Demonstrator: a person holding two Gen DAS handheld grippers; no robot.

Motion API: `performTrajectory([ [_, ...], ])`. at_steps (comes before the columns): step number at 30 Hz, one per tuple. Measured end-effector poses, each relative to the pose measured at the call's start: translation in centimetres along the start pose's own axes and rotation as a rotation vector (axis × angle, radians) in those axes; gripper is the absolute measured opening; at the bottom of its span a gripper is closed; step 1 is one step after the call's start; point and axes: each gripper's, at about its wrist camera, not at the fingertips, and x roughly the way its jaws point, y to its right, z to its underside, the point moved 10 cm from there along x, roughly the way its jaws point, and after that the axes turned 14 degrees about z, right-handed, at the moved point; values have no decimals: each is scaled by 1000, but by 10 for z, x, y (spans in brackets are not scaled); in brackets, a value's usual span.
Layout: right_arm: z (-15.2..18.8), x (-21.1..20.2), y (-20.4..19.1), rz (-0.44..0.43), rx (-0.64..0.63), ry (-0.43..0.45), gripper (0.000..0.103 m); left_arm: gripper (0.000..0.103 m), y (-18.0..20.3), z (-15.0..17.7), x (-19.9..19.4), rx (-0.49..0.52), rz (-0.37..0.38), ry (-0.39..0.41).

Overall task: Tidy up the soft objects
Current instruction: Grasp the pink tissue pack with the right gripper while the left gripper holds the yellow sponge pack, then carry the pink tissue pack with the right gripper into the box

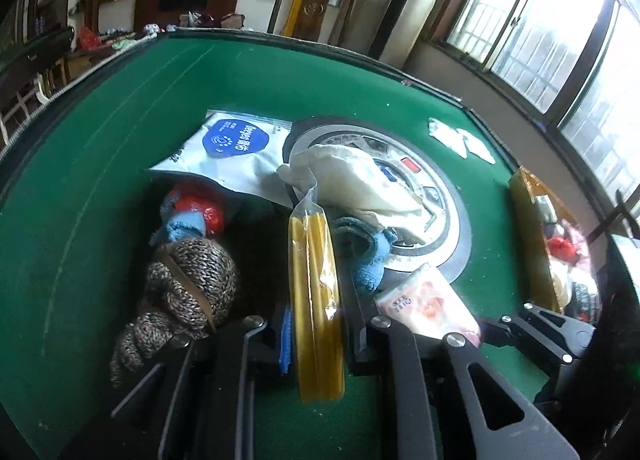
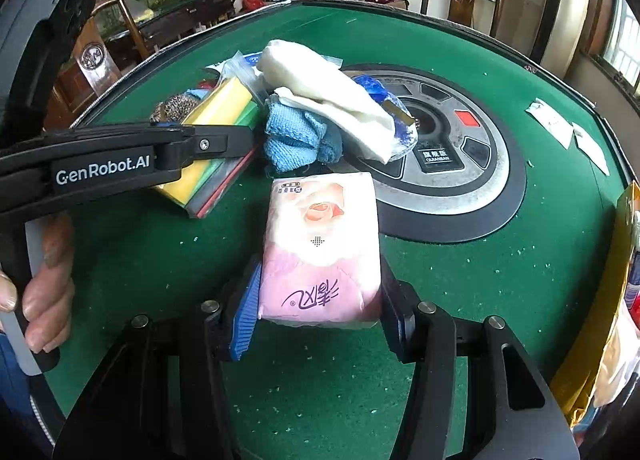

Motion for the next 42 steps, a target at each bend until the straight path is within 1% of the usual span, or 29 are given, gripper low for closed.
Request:
performTrajectory([
  [3, 0, 2, 0, -4, 12, -2, 53, 19, -4, 1, 1, -22, 9, 2],
  [7, 0, 3, 0, 15, 3, 4, 54, 19, -6, 4, 5, -37, 15, 1],
  [11, 0, 3, -1, 23, 6, 11, 55, 19, -5, 7, 8, 5, -31, -20],
  [17, 0, 3, 0, 19, 26, 26, 56, 21, -2, 10, 12, 42, -65, -30],
  [21, -1, 3, -1, 17, 38, 26, 56, 22, -1, 14, 17, 58, -87, -47],
  [25, -3, 3, 3, 0, 66, 18, 56, 22, 3, 15, 18, 96, -123, -55],
  [27, -2, 3, 4, 0, 78, 14, 54, 19, 2, 15, 17, 95, -130, -52],
  [30, -2, 1, 5, 5, 78, 14, 53, 18, 5, 14, 13, 110, -127, -35],
  [32, -3, -2, 4, -3, 79, 21, 53, 17, 7, 10, 7, 109, -115, -10],
  [34, -6, -7, 5, -8, 86, 42, 53, 17, 11, 4, -2, 102, -84, 29],
  [37, -12, -17, 12, -18, 116, 80, 53, 17, 17, -4, -12, 107, -57, 74],
  [40, -17, -26, 21, -29, 144, 116, 53, 17, 23, -5, -15, 119, -34, 87],
  [42, -18, -28, 25, -31, 160, 123, 53, 17, 24, -5, -15, 122, -30, 88],
])
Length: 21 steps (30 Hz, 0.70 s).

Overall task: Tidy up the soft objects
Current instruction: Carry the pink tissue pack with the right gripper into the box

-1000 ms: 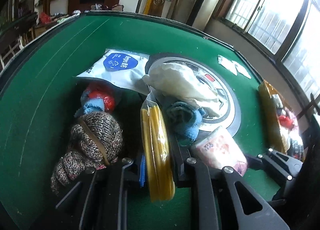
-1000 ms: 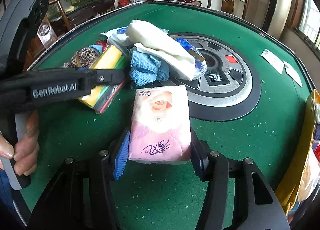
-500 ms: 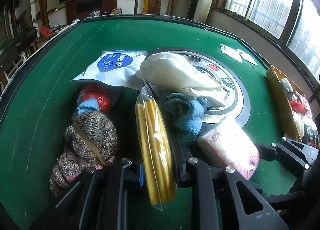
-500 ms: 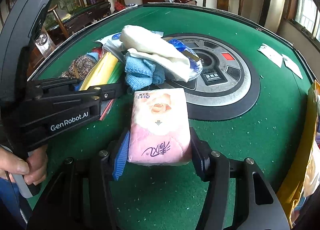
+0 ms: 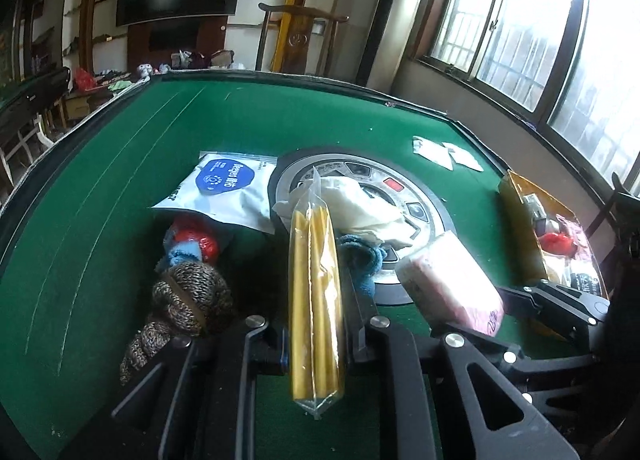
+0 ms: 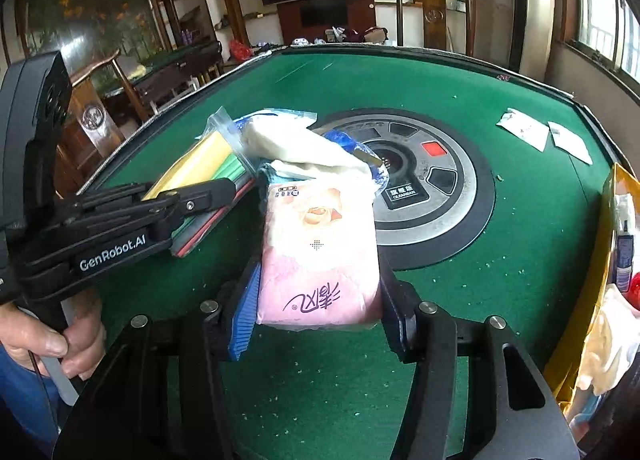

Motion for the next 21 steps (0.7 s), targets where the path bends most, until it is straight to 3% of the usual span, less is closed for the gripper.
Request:
performTrajectory([
  [16, -16, -16, 47, 4, 153, 60, 53, 17, 38, -9, -9, 84, 93, 83],
  [21, -25, -27, 87, 74, 217, 108, 53, 17, 47, -6, -2, 53, 127, 69],
])
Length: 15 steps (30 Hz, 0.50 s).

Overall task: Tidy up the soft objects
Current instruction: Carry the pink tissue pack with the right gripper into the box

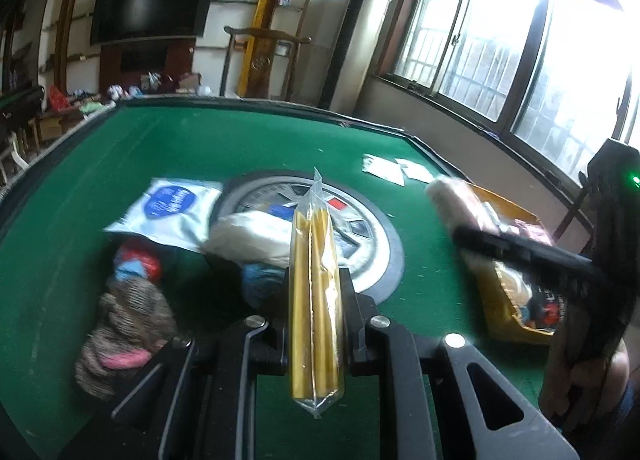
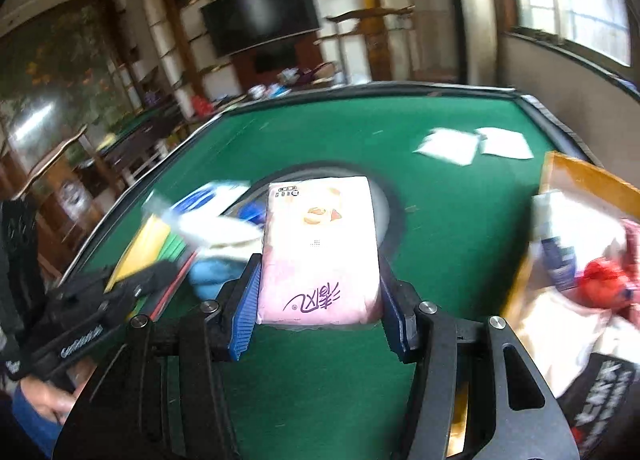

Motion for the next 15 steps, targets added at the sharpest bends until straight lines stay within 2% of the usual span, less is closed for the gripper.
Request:
performTrajectory([
  [5, -18, -11, 61, 92, 136, 27, 53, 17, 35, -4, 13, 41, 32, -20],
  [9, -24, -19, 123, 175, 272, 18, 53, 18, 93, -7, 40, 85, 122, -67],
  [10, -25, -22, 144, 218, 305, 20, 53, 18, 105, -5, 46, 92, 141, -77],
  [15, -19, -22, 207, 342, 374, -22, 53, 18, 177, 6, 94, 121, 258, -167],
])
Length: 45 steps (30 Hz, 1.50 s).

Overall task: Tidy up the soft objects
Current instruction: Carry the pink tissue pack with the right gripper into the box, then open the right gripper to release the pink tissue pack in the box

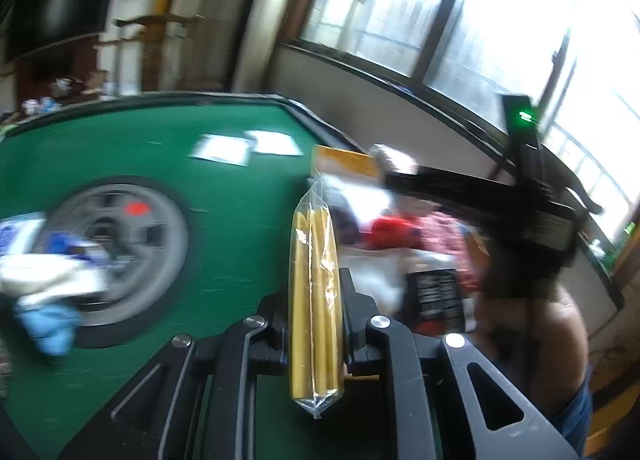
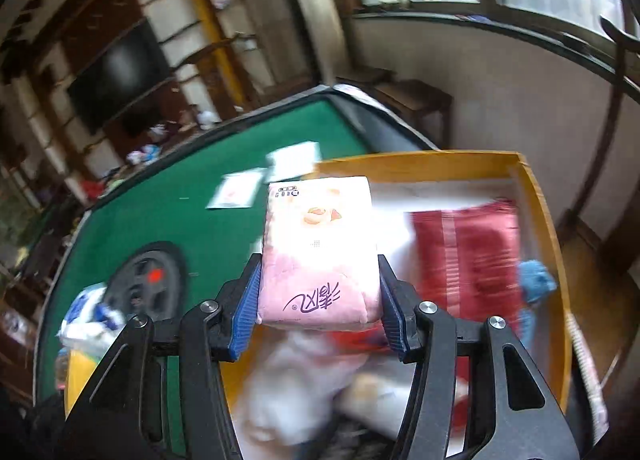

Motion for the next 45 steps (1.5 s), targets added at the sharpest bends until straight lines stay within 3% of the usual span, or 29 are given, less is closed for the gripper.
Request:
performTrajectory([
  [5, -4, 26, 39, 42, 70, -71, 53, 18, 30, 17, 57, -28, 65, -97],
  [10, -4, 33, 54, 56, 103, -93, 54, 18, 35, 31, 79, -7, 54, -145],
  [17, -4, 36, 48, 96, 49, -94, 55, 19, 33, 39, 73, 15, 45, -149],
  [22, -10, 27, 45, 97, 38, -47, 57, 19, 38, 43, 72, 52, 35, -159],
  [24, -12, 23, 45, 99, 37, -30, 68, 20, 40, 43, 71, 50, 38, -161],
  [26, -14, 19, 44, 100, 36, -13, 71, 21, 42, 42, 69, 45, 44, -155],
  [29, -18, 13, 48, 102, 55, 12, 71, 37, 44, 40, 61, 44, 35, -144],
  [31, -21, 7, 48, 68, 84, 32, 71, 59, 38, 34, 60, 43, 10, -132],
  [32, -23, 3, 48, 56, 92, 44, 71, 61, 36, 30, 55, 41, -10, -115],
  [38, -24, -2, 39, 57, 70, 67, 71, 64, 23, 16, 35, 12, -33, -69],
  [45, -21, -10, 19, -7, 24, 91, 71, 64, -3, 22, 14, -19, -73, -67],
])
